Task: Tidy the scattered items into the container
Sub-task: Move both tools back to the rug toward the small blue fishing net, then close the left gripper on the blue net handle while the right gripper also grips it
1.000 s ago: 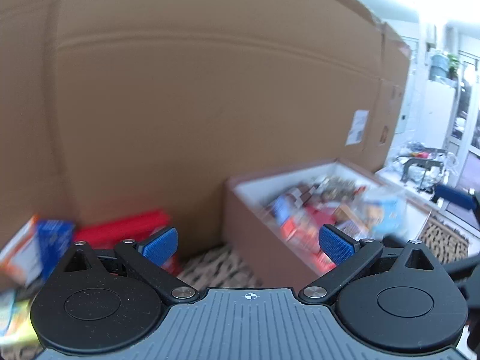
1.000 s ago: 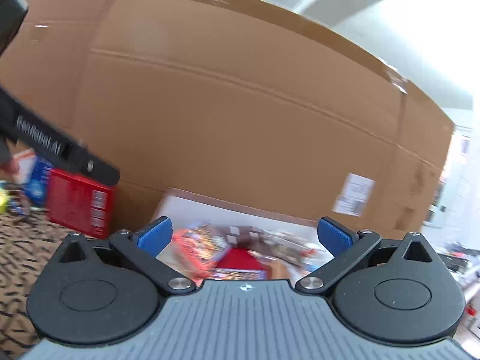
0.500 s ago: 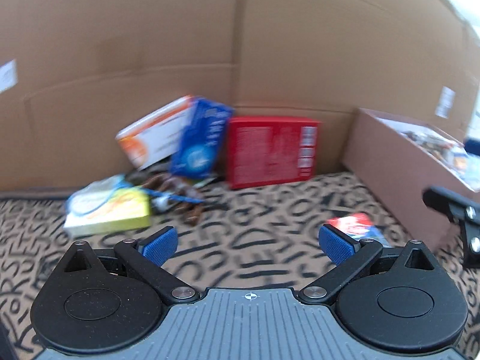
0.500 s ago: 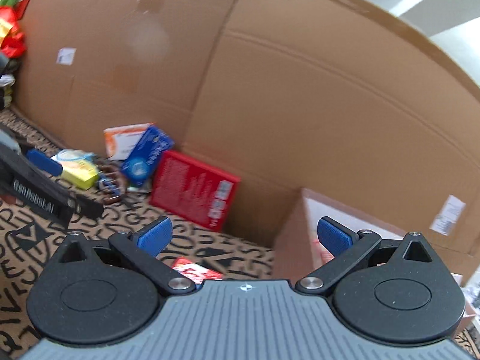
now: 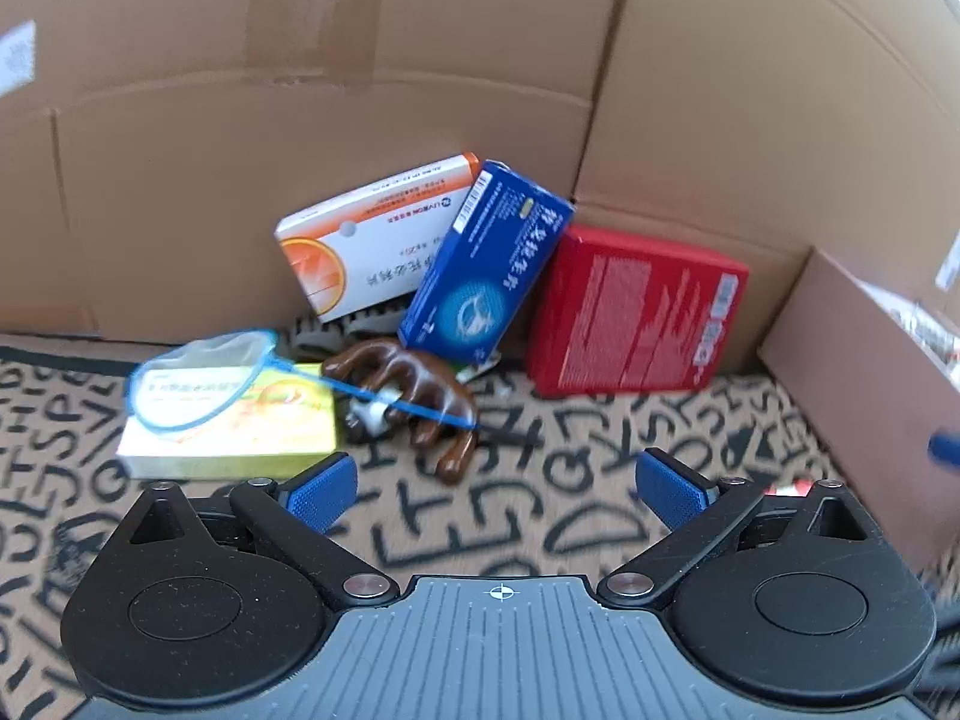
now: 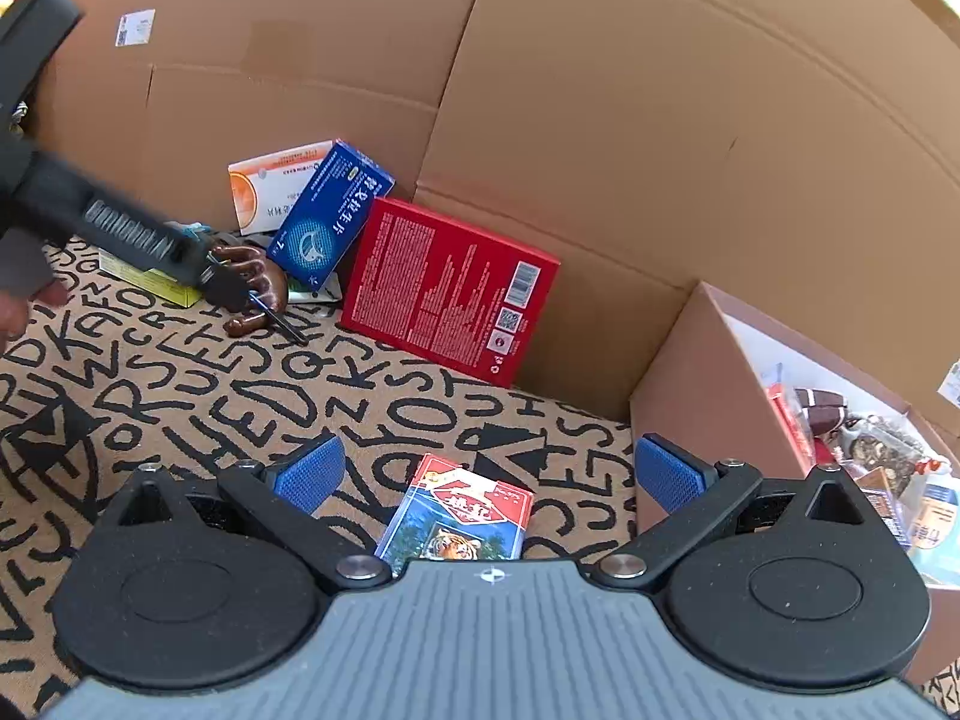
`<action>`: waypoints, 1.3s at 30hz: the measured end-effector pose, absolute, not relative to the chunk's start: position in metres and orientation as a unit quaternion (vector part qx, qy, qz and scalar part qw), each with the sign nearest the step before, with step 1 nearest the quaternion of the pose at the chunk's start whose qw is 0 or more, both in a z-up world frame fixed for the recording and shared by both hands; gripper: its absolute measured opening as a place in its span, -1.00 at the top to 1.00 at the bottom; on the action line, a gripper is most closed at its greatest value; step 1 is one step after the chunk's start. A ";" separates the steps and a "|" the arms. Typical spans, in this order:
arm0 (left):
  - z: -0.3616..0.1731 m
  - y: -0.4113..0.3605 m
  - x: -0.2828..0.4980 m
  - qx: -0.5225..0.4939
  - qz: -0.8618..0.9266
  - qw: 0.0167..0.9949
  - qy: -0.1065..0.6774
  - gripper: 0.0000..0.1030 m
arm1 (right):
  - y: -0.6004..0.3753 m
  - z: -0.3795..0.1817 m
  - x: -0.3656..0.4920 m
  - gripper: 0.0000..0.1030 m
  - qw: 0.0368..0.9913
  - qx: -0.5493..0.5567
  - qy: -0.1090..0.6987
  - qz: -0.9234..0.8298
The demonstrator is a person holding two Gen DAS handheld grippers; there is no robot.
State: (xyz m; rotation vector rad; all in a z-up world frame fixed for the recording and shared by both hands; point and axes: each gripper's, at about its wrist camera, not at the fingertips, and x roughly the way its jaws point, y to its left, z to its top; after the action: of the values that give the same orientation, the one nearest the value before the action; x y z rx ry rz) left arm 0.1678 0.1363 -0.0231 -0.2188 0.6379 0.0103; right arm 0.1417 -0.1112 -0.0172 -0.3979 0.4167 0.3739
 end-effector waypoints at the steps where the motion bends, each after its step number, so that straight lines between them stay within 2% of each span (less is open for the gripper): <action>1: -0.024 0.142 0.176 -0.125 0.006 0.939 0.319 -1.00 | -0.110 -0.019 0.144 -0.99 0.941 -0.194 0.208 0.185; 9: -0.051 0.171 0.231 -0.208 0.058 0.907 0.363 -0.82 | -0.107 -0.032 0.154 -0.99 0.935 -0.190 0.231 0.189; 11: -0.059 0.173 0.237 -0.211 0.063 0.902 0.371 -0.70 | -0.108 -0.034 0.157 -0.99 0.936 -0.187 0.234 0.186; 12: -0.062 0.173 0.239 -0.209 0.065 0.901 0.374 -0.59 | -0.109 -0.034 0.158 -0.99 0.936 -0.186 0.236 0.184; 13: -0.062 0.170 0.238 -0.191 0.064 0.906 0.371 -0.22 | -0.109 -0.035 0.159 -0.99 0.936 -0.184 0.237 0.182; 14: -0.063 0.167 0.238 -0.177 0.063 0.907 0.377 -0.01 | -0.110 -0.035 0.159 -0.99 0.936 -0.182 0.240 0.181; 17: -0.061 0.161 0.230 -0.161 0.056 0.911 0.376 0.13 | -0.111 -0.037 0.158 -0.99 0.936 -0.176 0.243 0.182; 18: -0.061 0.157 0.224 -0.159 0.045 0.911 0.378 0.51 | -0.111 -0.037 0.157 -0.99 0.937 -0.175 0.242 0.183; 19: -0.060 0.154 0.218 -0.157 0.033 0.911 0.380 0.56 | -0.111 -0.037 0.156 -0.99 0.937 -0.175 0.241 0.184; 30: -0.062 0.115 0.139 -0.142 -0.099 0.901 0.398 0.56 | -0.117 -0.030 0.138 -0.99 0.940 -0.172 0.226 0.189; 32: -0.059 0.101 0.122 -0.114 -0.129 0.901 0.398 0.53 | -0.118 -0.028 0.135 -0.99 0.941 -0.171 0.224 0.189; 33: -0.058 0.094 0.112 -0.094 -0.141 0.904 0.394 0.43 | -0.119 -0.028 0.135 -0.99 0.941 -0.170 0.224 0.189; 34: -0.057 0.090 0.106 -0.089 -0.153 0.902 0.395 0.22 | -0.120 -0.028 0.134 -0.99 0.941 -0.169 0.224 0.189; 39: -0.058 0.096 0.091 -0.092 -0.160 0.900 0.396 0.09 | -0.121 -0.028 0.129 -0.99 0.940 -0.161 0.226 0.197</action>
State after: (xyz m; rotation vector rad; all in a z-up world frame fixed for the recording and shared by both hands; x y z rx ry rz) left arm 0.0915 0.0958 -0.0576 -0.1911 0.8191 -0.3321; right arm 0.1294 -0.1212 -0.0278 -0.3289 0.4621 0.4030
